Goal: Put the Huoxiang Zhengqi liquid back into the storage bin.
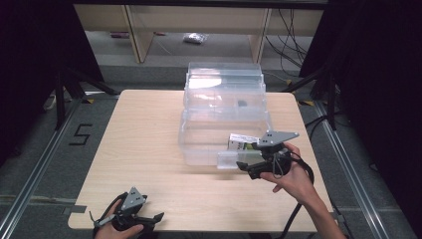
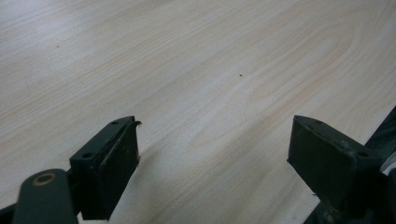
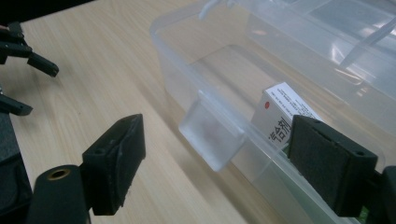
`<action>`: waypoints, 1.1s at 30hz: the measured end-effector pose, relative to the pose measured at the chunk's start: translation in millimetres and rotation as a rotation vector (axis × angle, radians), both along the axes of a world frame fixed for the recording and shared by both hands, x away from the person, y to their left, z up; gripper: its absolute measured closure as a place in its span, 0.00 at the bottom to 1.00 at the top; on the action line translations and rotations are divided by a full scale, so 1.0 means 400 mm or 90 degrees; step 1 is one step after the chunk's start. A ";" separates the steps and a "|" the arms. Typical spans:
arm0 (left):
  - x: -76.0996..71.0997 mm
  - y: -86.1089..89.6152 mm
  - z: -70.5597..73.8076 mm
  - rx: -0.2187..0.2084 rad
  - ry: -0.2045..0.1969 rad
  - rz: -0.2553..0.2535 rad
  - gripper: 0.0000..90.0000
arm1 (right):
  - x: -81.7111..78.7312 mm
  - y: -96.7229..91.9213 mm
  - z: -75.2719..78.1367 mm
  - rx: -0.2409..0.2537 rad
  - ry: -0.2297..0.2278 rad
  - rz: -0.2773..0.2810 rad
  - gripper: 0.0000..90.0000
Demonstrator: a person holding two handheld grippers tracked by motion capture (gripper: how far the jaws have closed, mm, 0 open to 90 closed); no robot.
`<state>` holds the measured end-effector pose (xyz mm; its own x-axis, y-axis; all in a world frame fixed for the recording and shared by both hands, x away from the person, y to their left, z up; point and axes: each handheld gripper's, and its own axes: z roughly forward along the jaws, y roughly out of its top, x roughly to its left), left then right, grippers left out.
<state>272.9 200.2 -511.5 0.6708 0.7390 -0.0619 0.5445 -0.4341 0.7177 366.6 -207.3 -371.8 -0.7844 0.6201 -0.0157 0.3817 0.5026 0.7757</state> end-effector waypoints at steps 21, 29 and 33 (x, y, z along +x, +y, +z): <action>0.000 0.001 0.000 0.002 0.001 0.003 0.17 | -0.097 0.013 -0.124 0.041 0.008 0.034 0.25; -0.002 0.000 0.000 -0.002 -0.002 0.001 0.17 | -0.116 0.002 -0.174 0.050 0.047 0.018 0.25; -0.001 0.000 0.002 -0.002 -0.001 0.003 0.17 | -0.128 -0.005 -0.191 0.060 0.063 0.009 0.25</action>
